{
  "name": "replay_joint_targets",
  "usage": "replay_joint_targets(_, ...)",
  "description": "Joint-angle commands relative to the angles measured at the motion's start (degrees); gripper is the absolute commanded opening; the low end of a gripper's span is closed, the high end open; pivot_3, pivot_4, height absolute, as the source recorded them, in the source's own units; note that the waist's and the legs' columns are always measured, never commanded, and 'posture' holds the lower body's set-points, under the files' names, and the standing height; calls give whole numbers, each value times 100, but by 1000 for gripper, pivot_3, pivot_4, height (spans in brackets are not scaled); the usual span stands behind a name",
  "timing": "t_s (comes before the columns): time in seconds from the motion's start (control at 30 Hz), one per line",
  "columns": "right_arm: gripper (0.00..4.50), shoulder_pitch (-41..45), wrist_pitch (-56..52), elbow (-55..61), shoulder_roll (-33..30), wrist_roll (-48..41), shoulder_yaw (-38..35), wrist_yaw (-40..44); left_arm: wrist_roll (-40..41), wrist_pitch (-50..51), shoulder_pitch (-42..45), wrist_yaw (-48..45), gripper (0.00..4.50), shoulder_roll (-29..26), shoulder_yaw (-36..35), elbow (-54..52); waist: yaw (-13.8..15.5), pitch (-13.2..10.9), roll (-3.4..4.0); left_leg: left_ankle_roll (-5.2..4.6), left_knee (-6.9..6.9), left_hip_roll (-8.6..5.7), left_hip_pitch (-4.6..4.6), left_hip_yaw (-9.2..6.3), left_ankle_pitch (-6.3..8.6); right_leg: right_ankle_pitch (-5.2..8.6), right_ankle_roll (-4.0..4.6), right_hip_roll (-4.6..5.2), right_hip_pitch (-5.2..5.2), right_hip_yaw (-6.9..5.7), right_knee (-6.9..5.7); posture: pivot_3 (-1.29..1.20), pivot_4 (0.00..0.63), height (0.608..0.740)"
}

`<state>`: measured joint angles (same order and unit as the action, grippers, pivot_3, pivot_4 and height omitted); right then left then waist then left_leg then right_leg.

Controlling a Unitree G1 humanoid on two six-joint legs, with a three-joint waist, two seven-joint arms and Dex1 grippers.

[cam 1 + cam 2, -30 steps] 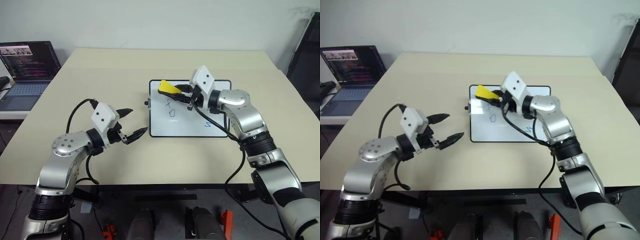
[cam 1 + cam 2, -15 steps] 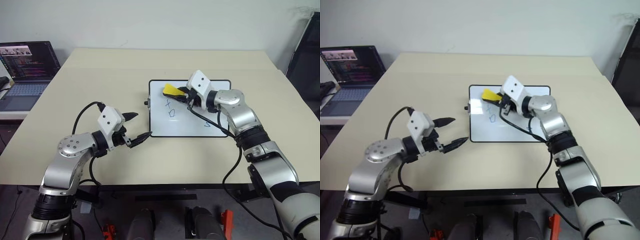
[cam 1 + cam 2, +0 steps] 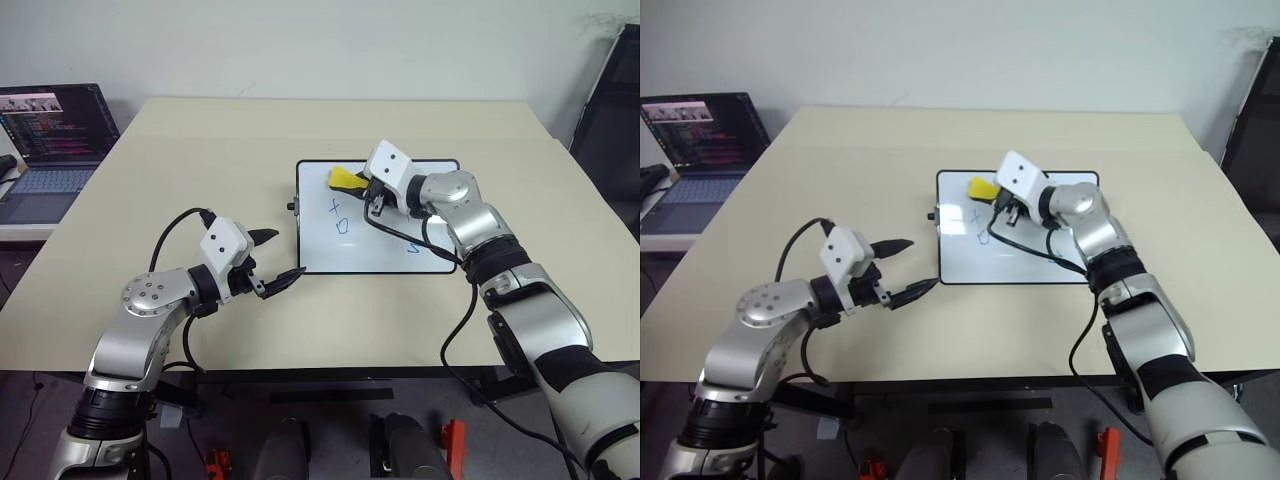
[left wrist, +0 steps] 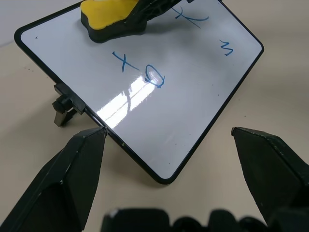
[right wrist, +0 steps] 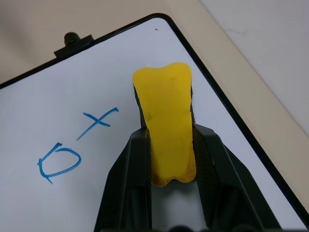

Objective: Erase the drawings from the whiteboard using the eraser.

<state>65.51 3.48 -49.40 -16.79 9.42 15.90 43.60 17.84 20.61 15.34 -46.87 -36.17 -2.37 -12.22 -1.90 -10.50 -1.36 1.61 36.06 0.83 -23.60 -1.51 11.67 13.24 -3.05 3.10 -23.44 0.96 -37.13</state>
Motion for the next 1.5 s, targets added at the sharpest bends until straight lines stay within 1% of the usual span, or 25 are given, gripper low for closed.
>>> replay_joint_targets(0.03,860,-111,-114,3,-1,151,159,260,42,-136,26,-11,4500,51,-28,-9,0,0,0,0,0,0,6,1,0,0,0,0,5,0,0,0,150,740)
replay_joint_targets(0.2,860,-428,-59,95,10,221,280,426,32,-149,49,-38,4500,58,-21,28,-1,1,-1,0,-1,0,27,2,0,1,1,0,24,2,-3,0,150,740)
replay_joint_targets(0.33,860,-840,-9,336,-6,303,457,566,23,-155,90,-54,4500,53,-12,65,-1,4,-3,0,-1,1,51,5,0,2,5,0,40,5,-9,0,150,740)
replay_joint_targets(0.43,851,-1156,-48,522,-28,312,544,666,15,-163,114,-64,4500,45,-7,90,-2,4,-3,0,-2,4,85,2,0,28,-3,-1,81,1,-5,0,150,740)
replay_joint_targets(0.47,851,-1226,-62,573,-38,319,563,690,16,-165,113,-67,4500,41,-8,92,-3,5,-3,0,-2,5,95,2,0,39,15,-1,90,2,-5,0,150,740)
replay_joint_targets(0.6,850,-1456,-40,671,-105,413,673,663,9,-162,149,-84,4500,31,12,119,-5,7,-5,1,-1,6,125,0,0,39,20,0,120,1,-2,0,150,740)
replay_joint_targets(1.03,839,-1239,32,578,-107,363,547,348,-75,-237,271,-69,4500,63,27,198,-3,8,-6,0,0,8,128,-3,-2,37,24,-1,119,0,-3,0,150,740)
replay_joint_targets(1.13,839,-1091,105,406,-38,374,436,-50,-106,-281,299,-49,4500,60,23,247,-4,8,-6,0,0,8,127,-3,-1,36,24,-1,118,1,-3,0,150,740)
replay_joint_targets(1.33,836,-493,271,-299,13,351,184,-1042,-128,-287,351,-52,4500,78,40,268,0,7,-5,-1,-1,10,126,-7,-2,30,34,0,113,-2,-1,0,150,740)
replay_joint_targets(1.43,836,-299,351,-591,29,359,129,-1318,-139,-295,379,-46,4500,92,61,278,8,7,-5,-1,-1,10,121,-8,-2,30,34,0,112,-2,5,0,150,740)
replay_joint_targets(1.5,835,-242,397,-700,32,338,94,-1363,-144,-304,394,-44,4500,99,67,286,9,7,-5,-1,-3,10,114,-7,-2,30,34,1,112,-3,15,0,150,740)
